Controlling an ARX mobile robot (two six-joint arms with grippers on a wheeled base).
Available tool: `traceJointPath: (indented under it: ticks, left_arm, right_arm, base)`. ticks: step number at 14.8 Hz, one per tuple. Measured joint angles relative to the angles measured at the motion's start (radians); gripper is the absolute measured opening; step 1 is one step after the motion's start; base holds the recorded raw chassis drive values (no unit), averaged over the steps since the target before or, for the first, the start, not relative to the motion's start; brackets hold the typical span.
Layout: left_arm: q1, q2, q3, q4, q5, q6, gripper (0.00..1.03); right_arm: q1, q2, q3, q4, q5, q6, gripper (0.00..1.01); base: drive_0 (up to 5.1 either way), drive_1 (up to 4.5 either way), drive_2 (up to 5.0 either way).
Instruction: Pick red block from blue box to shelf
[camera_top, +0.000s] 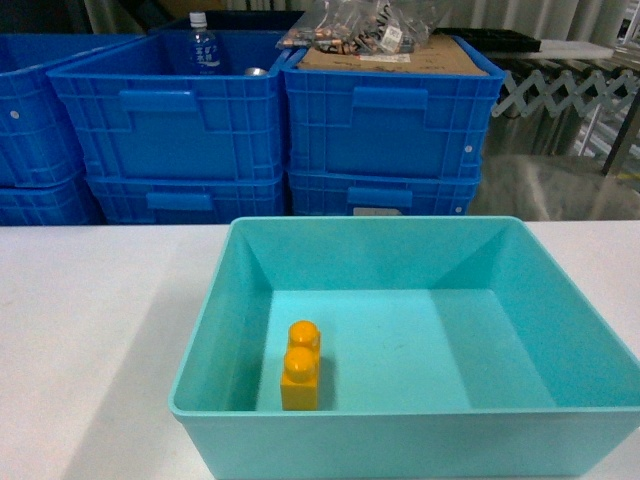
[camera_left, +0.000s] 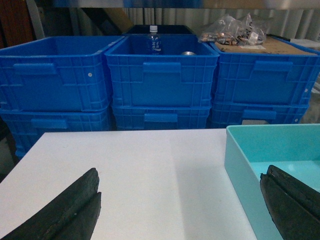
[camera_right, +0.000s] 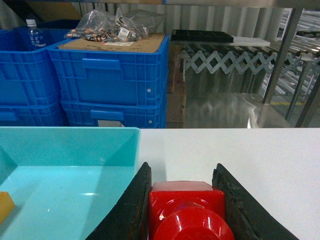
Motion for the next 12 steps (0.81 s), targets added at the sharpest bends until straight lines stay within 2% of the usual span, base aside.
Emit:
traceJointPath:
  ticks: [12]
  left_arm:
    - [0.000,0.000,0.000,0.000,0.000,0.000,0.98]
  right_arm:
    - [0.000,-0.363,-0.001,-0.349,0.000,0.000,0.29]
  base:
    - [0.0,0.00,0.0]
